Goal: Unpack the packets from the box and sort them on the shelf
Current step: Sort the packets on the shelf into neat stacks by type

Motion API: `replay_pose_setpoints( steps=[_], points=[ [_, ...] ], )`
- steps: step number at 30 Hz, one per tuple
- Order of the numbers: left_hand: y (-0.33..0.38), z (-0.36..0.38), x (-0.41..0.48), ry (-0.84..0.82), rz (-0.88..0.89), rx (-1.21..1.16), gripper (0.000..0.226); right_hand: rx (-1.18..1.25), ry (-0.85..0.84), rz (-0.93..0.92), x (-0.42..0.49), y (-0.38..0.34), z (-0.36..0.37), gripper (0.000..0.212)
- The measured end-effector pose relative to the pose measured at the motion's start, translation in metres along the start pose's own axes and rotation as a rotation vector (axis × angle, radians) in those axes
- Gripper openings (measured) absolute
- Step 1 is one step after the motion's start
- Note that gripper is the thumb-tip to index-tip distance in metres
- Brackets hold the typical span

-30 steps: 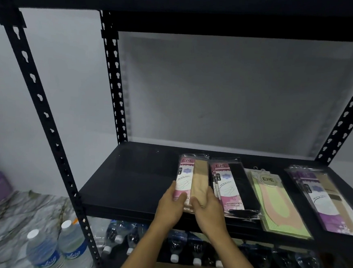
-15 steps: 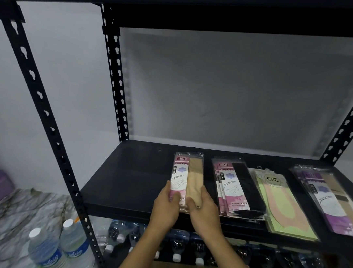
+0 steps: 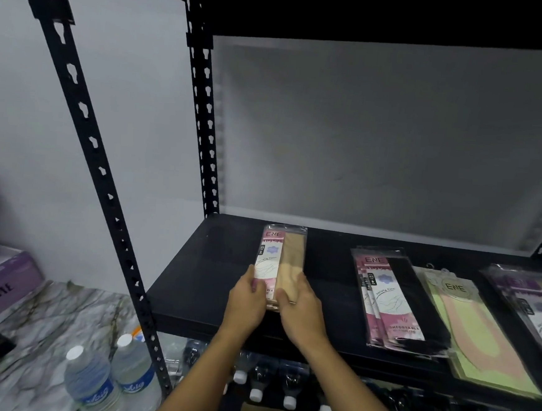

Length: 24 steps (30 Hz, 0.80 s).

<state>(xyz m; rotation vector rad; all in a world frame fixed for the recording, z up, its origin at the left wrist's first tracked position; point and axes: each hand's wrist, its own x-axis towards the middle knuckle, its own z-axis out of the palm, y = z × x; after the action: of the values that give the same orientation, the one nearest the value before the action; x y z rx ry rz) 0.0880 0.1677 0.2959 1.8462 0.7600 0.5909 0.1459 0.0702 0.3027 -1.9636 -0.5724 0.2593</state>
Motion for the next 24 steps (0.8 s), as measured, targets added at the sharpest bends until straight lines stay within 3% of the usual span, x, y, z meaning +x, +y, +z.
replay_pose_setpoints(
  steps=[9, 12, 14, 17, 21, 24],
  points=[
    [0.0, -0.002, 0.009, -0.009, -0.025, -0.004, 0.042, 0.031, 0.03, -0.007, 0.008, 0.002, 0.005, 0.054],
    [-0.002, -0.002, 0.013, -0.013, -0.033, -0.002, 0.035, 0.047, 0.035, -0.012, 0.008, 0.0, 0.002, 0.059],
    [-0.001, -0.005, 0.014, -0.03, -0.062, -0.005, 0.045, 0.069, 0.044, -0.009, 0.005, -0.002, -0.003, 0.068],
    [0.006, -0.009, 0.007, 0.012, -0.067, -0.006, 0.056, 0.088, 0.085, -0.052, 0.0, -0.002, -0.014, 0.066],
    [0.019, -0.001, -0.017, 0.186, 0.159, 0.046, 0.052, 0.136, 0.164, -0.102, -0.015, 0.0, -0.043, 0.055],
    [0.031, 0.021, -0.04, 0.177, 0.319, 0.029, 0.041, 0.111, 0.248, -0.175, -0.028, 0.006, -0.08, 0.038]
  ],
)
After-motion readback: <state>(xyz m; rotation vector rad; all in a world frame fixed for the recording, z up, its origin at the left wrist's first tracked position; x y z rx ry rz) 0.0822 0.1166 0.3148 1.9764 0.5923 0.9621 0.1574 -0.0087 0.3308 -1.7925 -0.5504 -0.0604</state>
